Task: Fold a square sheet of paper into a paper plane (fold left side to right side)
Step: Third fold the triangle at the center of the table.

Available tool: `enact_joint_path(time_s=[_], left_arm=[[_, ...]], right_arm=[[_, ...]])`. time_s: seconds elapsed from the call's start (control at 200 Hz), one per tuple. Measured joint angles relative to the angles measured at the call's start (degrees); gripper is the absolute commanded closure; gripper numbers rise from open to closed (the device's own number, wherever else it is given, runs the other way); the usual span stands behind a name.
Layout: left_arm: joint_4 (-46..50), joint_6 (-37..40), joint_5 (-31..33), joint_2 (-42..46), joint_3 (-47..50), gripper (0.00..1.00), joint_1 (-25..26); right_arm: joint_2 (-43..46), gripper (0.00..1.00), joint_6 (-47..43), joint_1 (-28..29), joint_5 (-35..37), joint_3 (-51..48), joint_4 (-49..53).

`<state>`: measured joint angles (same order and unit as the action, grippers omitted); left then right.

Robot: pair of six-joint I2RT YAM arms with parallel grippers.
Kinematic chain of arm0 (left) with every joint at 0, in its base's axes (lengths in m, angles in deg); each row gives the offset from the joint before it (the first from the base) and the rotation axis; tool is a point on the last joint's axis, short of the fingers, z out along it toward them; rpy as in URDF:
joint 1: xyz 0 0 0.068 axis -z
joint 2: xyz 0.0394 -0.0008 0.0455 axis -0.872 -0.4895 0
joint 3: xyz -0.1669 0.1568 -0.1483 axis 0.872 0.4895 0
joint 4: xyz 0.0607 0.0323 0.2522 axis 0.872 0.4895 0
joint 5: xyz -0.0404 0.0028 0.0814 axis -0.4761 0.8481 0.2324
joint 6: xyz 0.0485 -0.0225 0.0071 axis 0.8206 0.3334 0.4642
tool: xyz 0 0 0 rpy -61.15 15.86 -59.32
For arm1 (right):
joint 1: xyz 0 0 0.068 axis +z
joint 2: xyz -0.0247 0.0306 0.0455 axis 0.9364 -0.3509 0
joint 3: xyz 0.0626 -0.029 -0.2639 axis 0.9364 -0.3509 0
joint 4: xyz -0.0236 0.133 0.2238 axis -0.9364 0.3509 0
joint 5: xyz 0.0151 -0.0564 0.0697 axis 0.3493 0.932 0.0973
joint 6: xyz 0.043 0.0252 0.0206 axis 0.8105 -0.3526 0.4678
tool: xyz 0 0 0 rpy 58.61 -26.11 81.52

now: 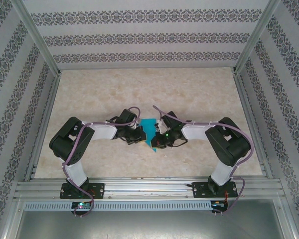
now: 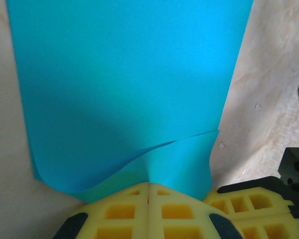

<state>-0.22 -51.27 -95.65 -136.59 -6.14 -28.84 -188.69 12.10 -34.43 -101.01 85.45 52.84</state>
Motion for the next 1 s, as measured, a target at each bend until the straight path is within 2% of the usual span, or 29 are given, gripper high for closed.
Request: enact_joint_path(time_s=[0.46, 0.729, 0.999], left_arm=[[-2.4, -1.1, 0.3, 2.6, 2.9, 0.93, 0.0], [-9.5, -4.4, -0.3, 4.9, 6.5, 0.94, 2.1], [-14.5, -6.0, -0.5, 2.3, 6.5, 0.95, 3.5]], right_arm=[[-0.1, 1.00, 0.0, 0.0, 2.7, 0.0, 1.5], [-0.1, 1.00, 0.0, 0.1, 3.7, 0.9, 3.3], [-0.1, 1.00, 0.0, 0.5, 4.9, 1.7, 4.9]])
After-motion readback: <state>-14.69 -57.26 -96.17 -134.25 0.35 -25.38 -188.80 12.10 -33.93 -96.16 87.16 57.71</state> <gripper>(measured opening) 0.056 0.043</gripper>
